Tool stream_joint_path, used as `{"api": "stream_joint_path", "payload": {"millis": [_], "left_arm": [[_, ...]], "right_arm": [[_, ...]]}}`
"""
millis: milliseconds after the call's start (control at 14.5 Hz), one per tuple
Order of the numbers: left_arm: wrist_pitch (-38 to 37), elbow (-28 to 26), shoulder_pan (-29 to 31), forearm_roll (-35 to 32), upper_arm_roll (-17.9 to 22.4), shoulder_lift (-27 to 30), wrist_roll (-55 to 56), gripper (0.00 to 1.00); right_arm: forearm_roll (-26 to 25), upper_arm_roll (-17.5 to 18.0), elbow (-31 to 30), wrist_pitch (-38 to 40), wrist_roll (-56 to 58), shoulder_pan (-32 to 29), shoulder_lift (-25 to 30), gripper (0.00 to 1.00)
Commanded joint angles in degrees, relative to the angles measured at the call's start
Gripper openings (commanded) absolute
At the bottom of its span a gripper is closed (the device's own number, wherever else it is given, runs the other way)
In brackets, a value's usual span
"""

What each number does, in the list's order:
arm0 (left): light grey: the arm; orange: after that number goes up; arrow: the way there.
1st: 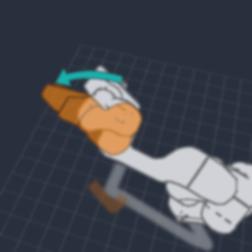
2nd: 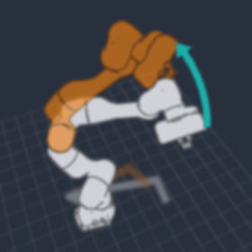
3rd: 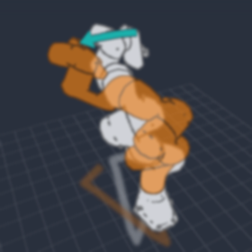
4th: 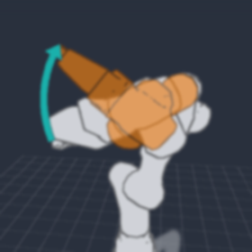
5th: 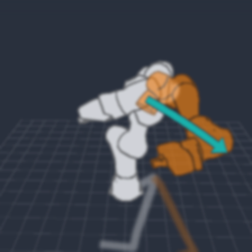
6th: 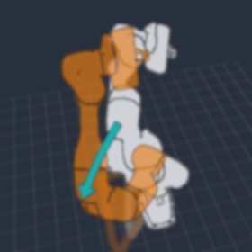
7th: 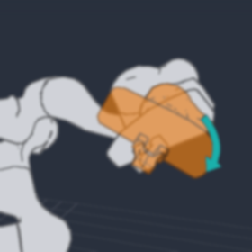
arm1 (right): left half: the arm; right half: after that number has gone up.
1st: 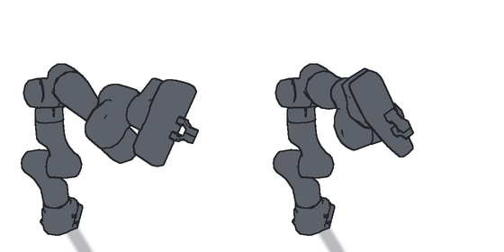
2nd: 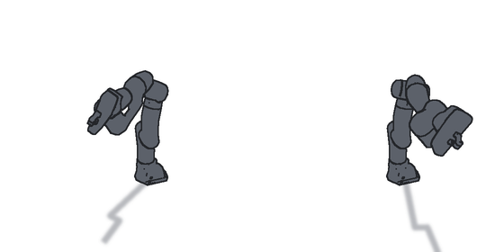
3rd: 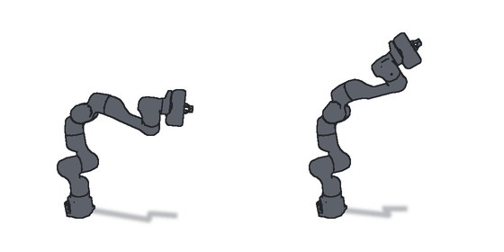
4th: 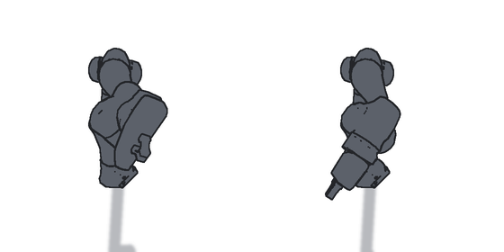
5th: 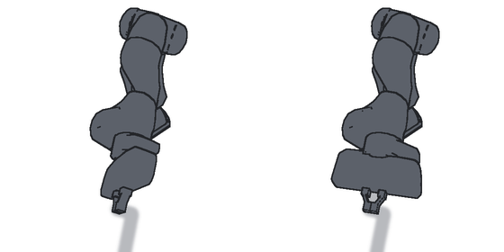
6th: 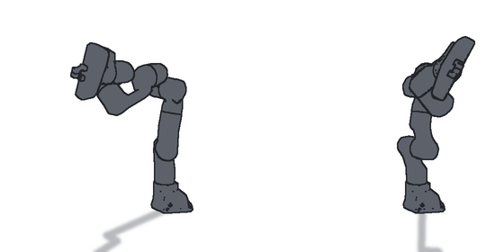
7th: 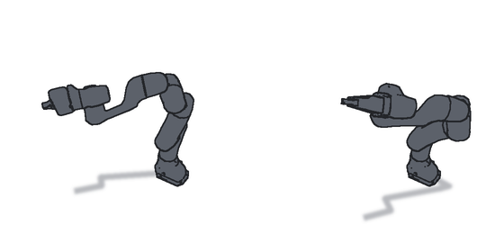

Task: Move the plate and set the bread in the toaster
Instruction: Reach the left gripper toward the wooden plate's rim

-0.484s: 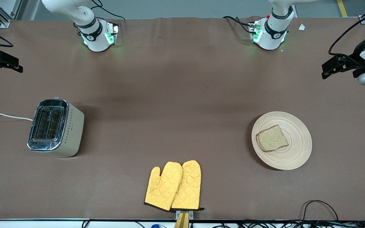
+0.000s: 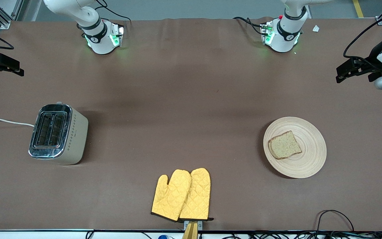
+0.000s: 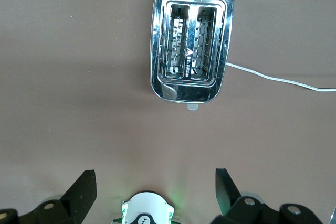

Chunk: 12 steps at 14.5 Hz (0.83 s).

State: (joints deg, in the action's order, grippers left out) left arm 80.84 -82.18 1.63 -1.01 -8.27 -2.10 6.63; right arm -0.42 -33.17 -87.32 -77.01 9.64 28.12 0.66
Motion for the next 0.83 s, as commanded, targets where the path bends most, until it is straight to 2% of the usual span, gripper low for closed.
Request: {"api": "stream_joint_path", "payload": {"millis": [0, 138, 345, 622, 760], "left_arm": [[-0.95, 2.55, 0.82, 3.46, 0.62, -1.68, -0.65, 1.00], [-0.95, 2.46, 2.75, 5.83, 0.71, -2.12, -0.65, 1.00], [-1.03, 2.38, 9.42, 12.86, 0.80, -3.69, -1.17, 1.00], [-0.95, 2.38, 14.18, 13.76, 0.80, -6.85, -5.49, 1.00], [-0.95, 2.38, 18.73, 14.80, 0.71, -9.40, -5.93, 1.00]], "right_arm": [[-0.55, 0.56, -0.39, 0.28, -0.32, -0.52, 0.92, 1.00], [-0.55, 0.56, -0.48, 0.19, -0.24, -0.61, 0.92, 1.00], [-0.55, 0.47, -0.57, -0.25, -0.15, -0.70, 0.83, 1.00], [-0.46, 0.47, -2.59, -4.90, -0.15, -1.23, 0.22, 1.00], [-0.46, 0.47, -1.98, -5.00, -0.15, -1.31, -1.18, 1.00]]}}
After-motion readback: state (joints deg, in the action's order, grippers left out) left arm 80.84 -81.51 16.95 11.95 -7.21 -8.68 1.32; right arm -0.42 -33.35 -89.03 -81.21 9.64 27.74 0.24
